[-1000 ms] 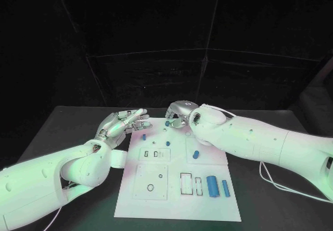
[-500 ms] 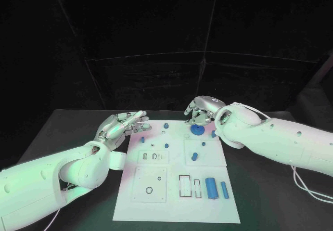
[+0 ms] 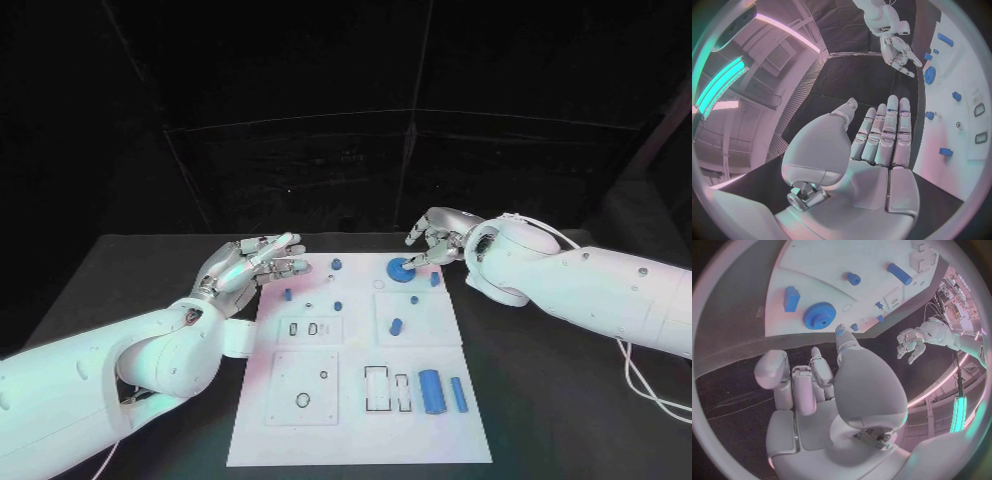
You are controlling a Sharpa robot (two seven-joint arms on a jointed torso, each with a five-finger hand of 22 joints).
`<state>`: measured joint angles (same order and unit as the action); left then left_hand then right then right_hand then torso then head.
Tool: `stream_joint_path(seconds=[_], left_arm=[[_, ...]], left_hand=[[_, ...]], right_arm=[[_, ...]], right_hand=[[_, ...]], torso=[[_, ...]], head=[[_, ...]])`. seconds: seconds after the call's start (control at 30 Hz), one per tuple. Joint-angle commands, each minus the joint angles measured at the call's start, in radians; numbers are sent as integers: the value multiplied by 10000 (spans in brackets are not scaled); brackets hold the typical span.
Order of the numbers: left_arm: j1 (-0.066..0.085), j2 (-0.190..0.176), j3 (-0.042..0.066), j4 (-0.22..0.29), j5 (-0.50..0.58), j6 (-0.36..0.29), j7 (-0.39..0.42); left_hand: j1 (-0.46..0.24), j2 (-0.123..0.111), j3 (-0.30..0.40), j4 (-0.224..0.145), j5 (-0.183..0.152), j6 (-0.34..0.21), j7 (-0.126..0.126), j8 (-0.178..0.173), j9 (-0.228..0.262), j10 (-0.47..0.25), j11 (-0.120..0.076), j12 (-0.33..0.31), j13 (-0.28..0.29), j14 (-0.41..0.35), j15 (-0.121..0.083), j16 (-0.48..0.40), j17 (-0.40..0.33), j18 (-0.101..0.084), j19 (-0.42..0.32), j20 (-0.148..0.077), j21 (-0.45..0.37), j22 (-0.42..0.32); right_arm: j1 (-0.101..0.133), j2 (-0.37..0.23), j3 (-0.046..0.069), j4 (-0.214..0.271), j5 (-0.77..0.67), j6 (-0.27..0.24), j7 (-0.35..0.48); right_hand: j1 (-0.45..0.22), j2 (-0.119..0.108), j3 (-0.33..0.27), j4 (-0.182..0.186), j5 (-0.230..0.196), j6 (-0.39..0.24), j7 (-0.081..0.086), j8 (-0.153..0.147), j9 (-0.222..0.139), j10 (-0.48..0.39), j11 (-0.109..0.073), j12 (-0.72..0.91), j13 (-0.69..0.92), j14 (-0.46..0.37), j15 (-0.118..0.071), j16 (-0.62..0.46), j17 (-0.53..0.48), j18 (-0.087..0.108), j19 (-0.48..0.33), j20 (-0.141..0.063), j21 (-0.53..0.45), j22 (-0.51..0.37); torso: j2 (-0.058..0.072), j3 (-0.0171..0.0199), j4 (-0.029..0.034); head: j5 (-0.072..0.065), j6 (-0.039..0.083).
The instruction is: Assemble the parts on the task board
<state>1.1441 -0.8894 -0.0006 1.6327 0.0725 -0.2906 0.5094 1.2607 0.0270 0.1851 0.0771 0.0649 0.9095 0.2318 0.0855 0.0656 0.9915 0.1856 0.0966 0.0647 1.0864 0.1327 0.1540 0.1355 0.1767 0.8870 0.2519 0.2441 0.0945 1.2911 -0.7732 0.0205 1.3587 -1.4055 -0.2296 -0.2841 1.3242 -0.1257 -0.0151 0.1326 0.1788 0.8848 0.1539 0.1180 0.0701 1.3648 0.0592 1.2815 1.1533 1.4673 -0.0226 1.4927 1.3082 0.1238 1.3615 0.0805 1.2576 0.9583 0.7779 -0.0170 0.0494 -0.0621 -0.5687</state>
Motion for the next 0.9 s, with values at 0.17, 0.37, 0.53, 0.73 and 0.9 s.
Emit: stream_joint_path(seconds=[0.17, 0.37, 0.53, 0.73, 0.9], left_arm=[[12, 39, 5, -38, 25, 225, 102], [11, 60, 5, -77, 25, 222, 108], [11, 87, 5, -92, 25, 230, 105], [11, 101, 5, -111, 25, 232, 86], [11, 102, 5, -126, 25, 228, 76]], left_hand=[[79, 40, 24, -85, 36, -30, 140, -58, -9, -20, 45, -39, -13, 21, 65, -44, 15, 73, 74, -13, -50, -16], [88, 47, 35, -97, 38, -29, 138, -59, -8, -18, 44, -40, -12, 23, 64, -48, 17, 73, 77, -13, -52, -20], [98, 55, 48, -111, 38, -27, 136, -60, -6, -15, 42, -41, -11, 27, 62, -52, 20, 74, 80, -14, -55, -24], [117, 91, 89, -140, 40, -15, 135, -61, -3, -5, 39, -42, -9, 36, 59, -65, 26, 76, 90, -15, -62, -34], [121, 100, 100, -148, 40, -11, 135, -61, -2, -3, 38, -42, -9, 38, 58, -69, 28, 76, 92, -15, -65, -37]], right_arm=[[12, 340, 10, -477, 349, 871, -93], [5, 556, 9, -688, 339, 993, 34], [-6, 707, 9, -797, 170, 1102, 126], [-13, 790, 8, -842, 97, 1263, 145], [-15, 807, 8, -847, 81, 1486, 117]], right_hand=[[520, 183, -166, 320, 46, -207, 48, 203, 5, 415, 98, 843, 1112, 642, 109, 126, 432, -143, 13, 98, 178, 181], [763, 376, -150, 272, 194, -205, 50, 340, 17, 555, 106, 1137, 1506, 650, 121, 154, 503, -152, 14, 117, 249, 259], [1125, 566, -23, 40, 244, -99, 29, 489, 34, 602, 85, 1259, 1684, 659, 110, 177, 571, -159, 14, 116, 305, 328], [1221, 622, 18, -46, 236, -71, 24, 536, 35, 650, 81, 1331, 1792, 668, 107, 194, 628, -170, 27, 116, 343, 386], [1213, 620, 9, -58, 225, -44, 20, 561, 38, 684, 79, 1373, 1854, 673, 106, 202, 652, -172, 29, 117, 353, 401]], torso=[[8, -31, 42], [9, -22, 34], [9, -24, 23], [9, -26, 30], [12, -19, 26]], head=[[-88, -1], [-48, -85], [-60, -91], [-76, -120], [-65, -144]])
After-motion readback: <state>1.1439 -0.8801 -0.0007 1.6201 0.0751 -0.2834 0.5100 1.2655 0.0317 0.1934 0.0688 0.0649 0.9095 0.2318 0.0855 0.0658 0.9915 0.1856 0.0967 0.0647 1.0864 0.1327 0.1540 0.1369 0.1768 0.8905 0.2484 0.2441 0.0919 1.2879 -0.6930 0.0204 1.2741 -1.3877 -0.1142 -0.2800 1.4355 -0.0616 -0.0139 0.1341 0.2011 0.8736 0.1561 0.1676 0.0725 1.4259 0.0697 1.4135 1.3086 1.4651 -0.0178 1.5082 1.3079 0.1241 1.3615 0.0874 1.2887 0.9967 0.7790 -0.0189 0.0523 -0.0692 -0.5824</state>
